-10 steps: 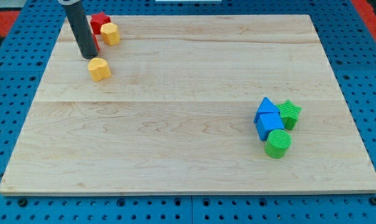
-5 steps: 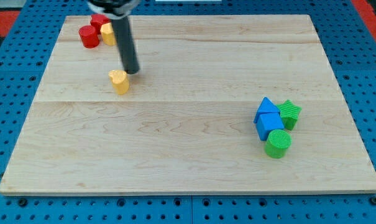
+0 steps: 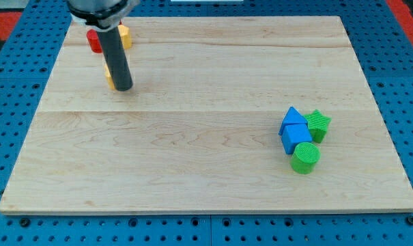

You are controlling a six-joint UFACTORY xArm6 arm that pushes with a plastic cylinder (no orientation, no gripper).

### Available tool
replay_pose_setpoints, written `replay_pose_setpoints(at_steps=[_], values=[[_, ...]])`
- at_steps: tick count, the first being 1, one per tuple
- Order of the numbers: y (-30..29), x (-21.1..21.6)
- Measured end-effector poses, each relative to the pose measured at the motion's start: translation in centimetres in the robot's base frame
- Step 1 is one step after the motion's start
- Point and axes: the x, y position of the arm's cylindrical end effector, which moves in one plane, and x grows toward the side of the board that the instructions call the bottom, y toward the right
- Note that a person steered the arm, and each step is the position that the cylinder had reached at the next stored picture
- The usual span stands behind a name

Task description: Move the yellow heart closer to the red circle

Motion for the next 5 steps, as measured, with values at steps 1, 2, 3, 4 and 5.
replay_pose_setpoints(at_steps=[1, 2, 3, 4, 5], values=[[-0.9, -1.3], [-2.6, -1.7], [-5.6, -1.7], [-5.5, -2.4], [-5.5, -4.1]])
